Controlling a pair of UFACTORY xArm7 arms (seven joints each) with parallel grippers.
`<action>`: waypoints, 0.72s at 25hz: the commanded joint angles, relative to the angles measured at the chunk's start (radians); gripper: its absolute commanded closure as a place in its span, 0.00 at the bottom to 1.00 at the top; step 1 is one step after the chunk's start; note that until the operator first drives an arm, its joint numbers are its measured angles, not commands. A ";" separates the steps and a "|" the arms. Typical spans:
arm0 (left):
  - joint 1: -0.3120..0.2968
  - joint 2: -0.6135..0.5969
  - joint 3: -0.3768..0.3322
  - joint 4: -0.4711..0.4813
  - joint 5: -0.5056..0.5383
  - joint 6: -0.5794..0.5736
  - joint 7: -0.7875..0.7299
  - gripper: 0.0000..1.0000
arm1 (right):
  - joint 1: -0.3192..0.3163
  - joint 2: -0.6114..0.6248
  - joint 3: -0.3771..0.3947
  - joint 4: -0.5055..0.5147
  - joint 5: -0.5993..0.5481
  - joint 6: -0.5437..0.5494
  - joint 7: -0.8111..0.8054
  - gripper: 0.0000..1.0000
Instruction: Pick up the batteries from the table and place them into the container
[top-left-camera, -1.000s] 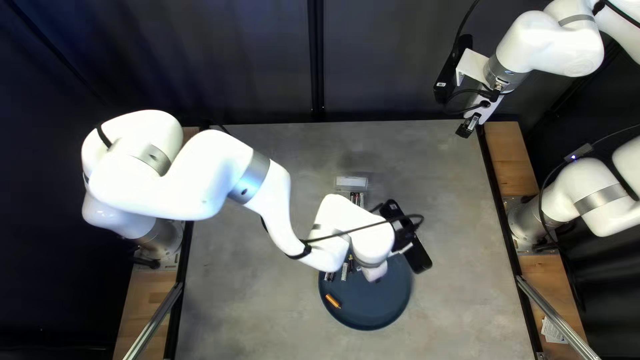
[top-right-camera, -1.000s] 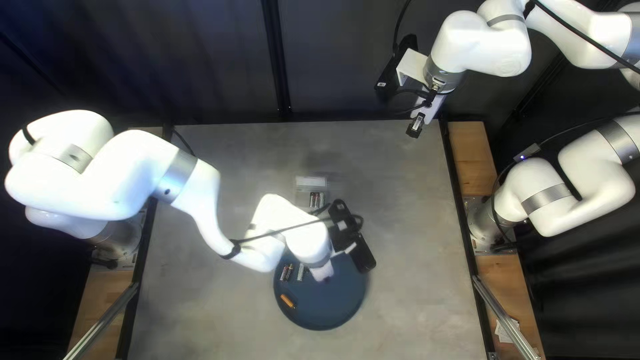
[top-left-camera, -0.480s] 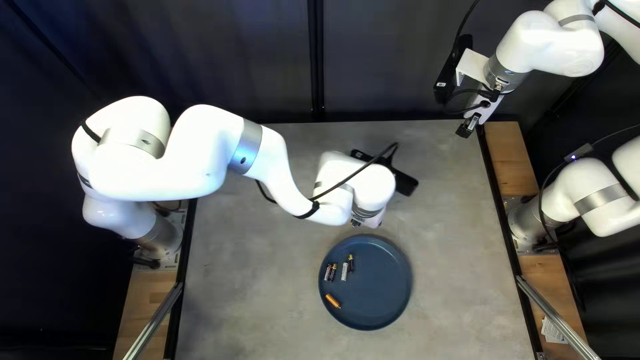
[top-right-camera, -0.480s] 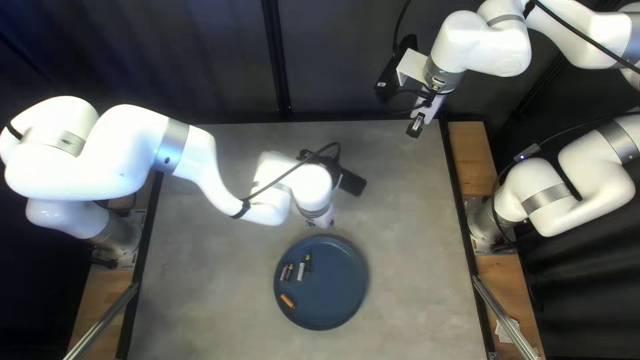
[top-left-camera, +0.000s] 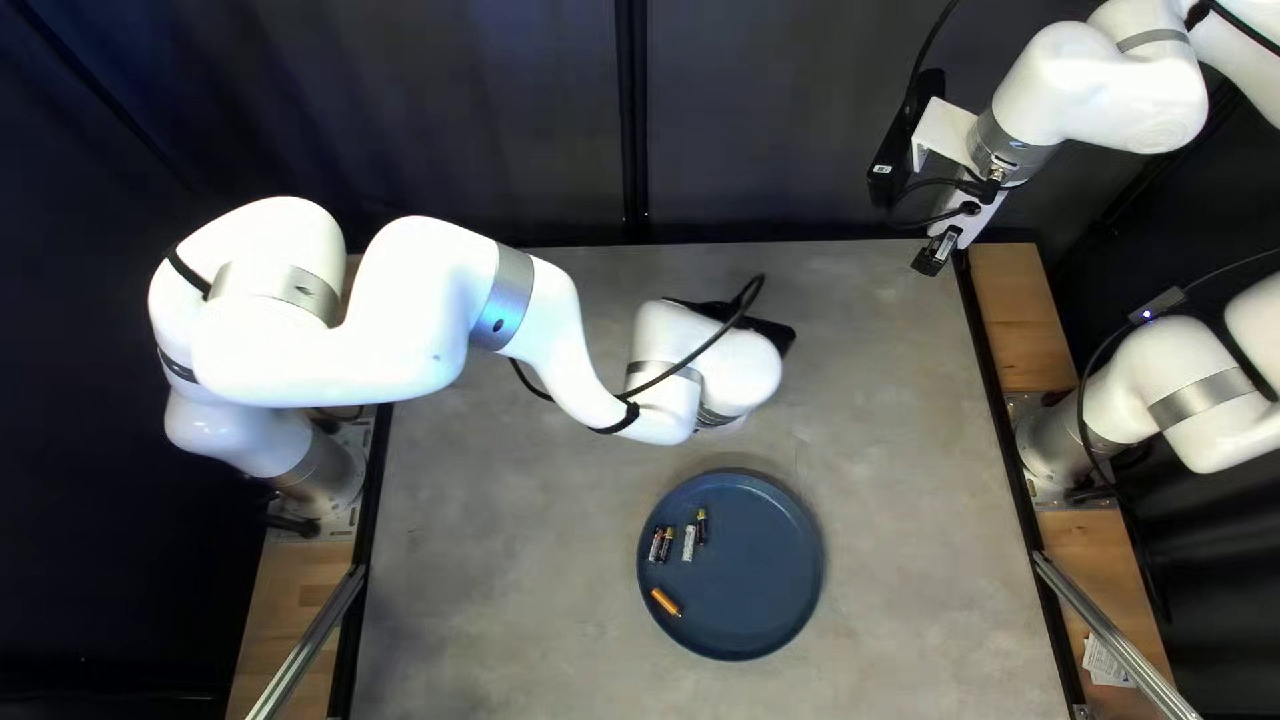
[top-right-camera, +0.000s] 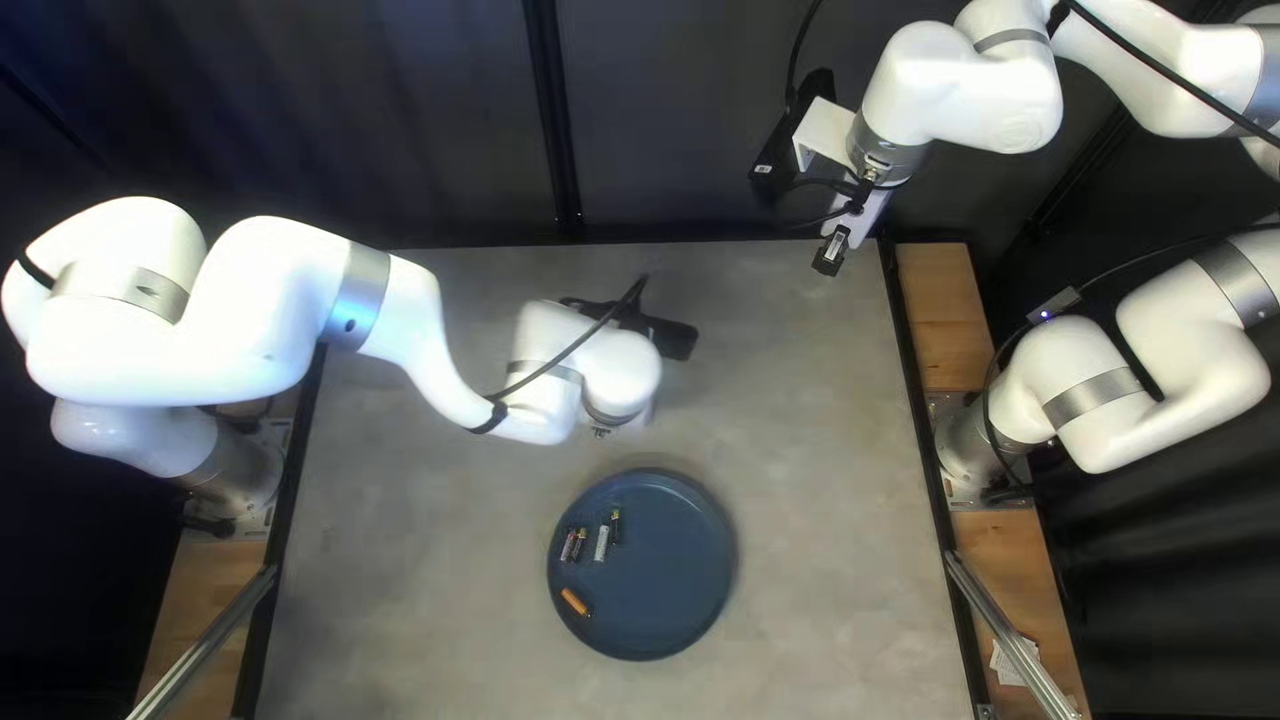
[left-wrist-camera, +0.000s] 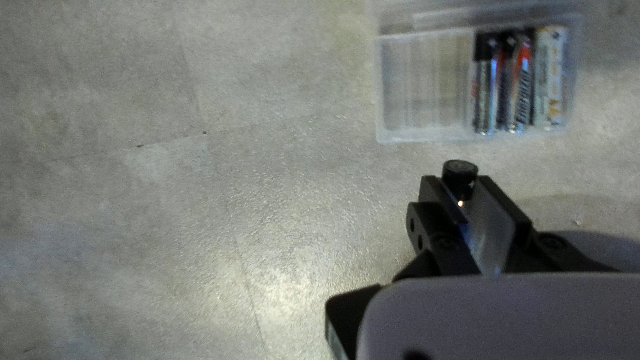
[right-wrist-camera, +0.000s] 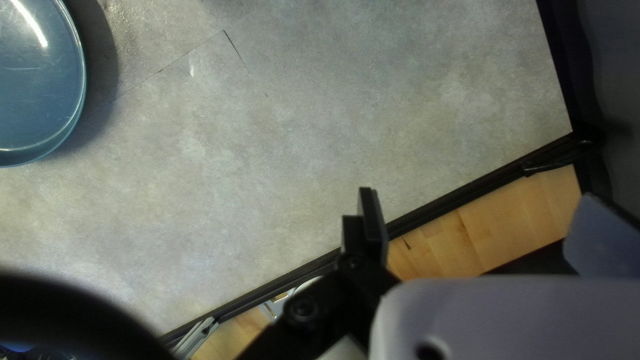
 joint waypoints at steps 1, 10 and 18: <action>0.019 -0.034 0.004 -0.042 -0.004 -0.036 0.021 1.00 | 0.000 0.000 0.000 0.000 0.000 0.000 0.000 0.00; -0.007 -0.030 0.032 -0.075 0.073 -0.088 -0.044 1.00 | 0.000 0.000 0.000 0.000 0.000 0.000 0.000 0.00; -0.045 -0.045 0.054 -0.111 0.147 -0.112 -0.141 1.00 | 0.000 0.000 0.000 0.000 0.000 0.000 0.000 0.00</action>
